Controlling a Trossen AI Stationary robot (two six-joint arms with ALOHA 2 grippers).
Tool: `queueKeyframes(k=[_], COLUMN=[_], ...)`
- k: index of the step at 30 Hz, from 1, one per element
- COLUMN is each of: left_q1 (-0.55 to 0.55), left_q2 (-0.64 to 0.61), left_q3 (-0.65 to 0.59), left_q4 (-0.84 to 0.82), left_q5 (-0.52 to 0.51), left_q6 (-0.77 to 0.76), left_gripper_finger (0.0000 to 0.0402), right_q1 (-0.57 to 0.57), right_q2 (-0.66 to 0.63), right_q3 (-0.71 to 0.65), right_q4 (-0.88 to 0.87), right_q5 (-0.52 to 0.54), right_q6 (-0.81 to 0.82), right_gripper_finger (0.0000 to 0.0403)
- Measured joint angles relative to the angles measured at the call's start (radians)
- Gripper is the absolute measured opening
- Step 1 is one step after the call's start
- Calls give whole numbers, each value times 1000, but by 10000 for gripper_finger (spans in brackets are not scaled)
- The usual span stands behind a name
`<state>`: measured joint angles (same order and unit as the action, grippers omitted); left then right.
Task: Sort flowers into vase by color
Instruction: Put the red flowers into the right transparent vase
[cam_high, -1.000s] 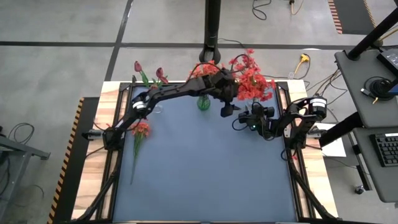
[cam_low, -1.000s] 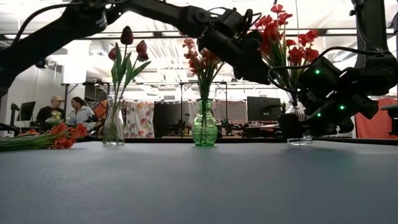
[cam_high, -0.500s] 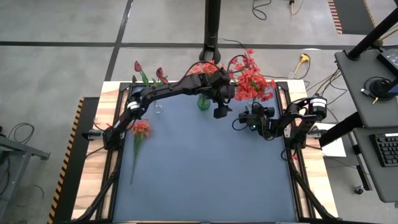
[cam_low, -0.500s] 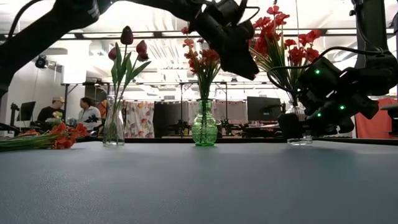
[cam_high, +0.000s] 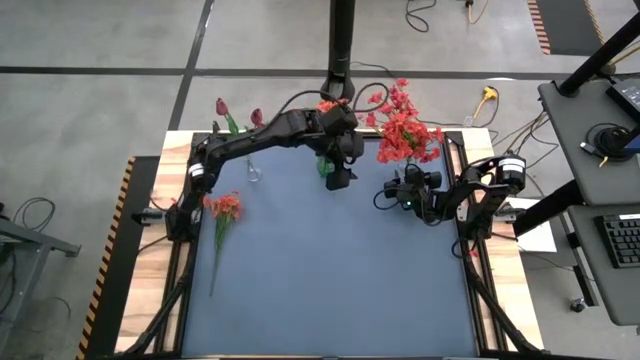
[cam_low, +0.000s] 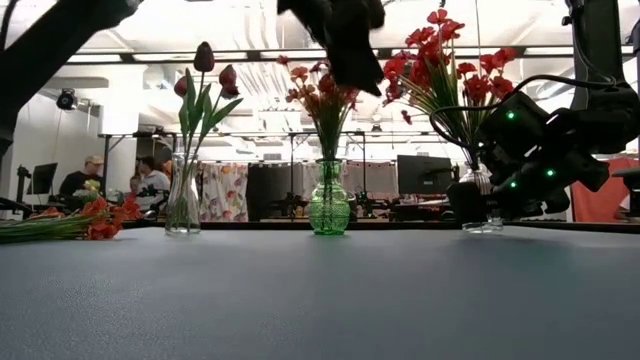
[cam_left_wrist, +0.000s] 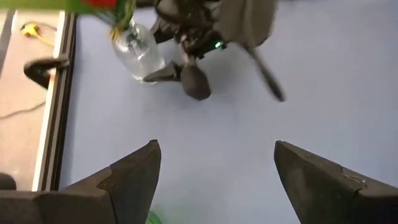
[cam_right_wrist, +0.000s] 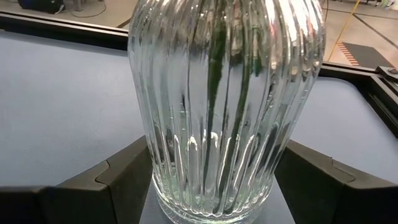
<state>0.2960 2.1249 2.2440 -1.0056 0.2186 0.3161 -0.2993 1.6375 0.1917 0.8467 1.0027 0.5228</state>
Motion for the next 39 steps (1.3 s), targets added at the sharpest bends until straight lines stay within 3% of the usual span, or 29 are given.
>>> queueKeyframes(k=[7, 20, 27, 34, 39], left_q1=[-43, -96, -123, -134, -134], left_q2=[-100, -276, -292, -291, -291], left_q3=[0, 0, 0, -1, -2], left_q4=[19, 31, 47, 49, 49], left_q5=[53, 52, -27, -28, -28], left_q6=[37, -26, -53, -56, -56], left_gripper_finger=[295, 295, 295, 295, 295], right_q1=[0, 0, 0, 0, 0], right_q2=[0, 0, 0, 0, 0], right_q3=[0, 13, 9, 9, 9], right_q4=[4, -3, -10, -7, -12], right_q5=[6, 10, -8, -4, -6], right_q6=[-5, -11, -7, 1, 0], right_gripper_finger=[288, 288, 305, 345, 353])
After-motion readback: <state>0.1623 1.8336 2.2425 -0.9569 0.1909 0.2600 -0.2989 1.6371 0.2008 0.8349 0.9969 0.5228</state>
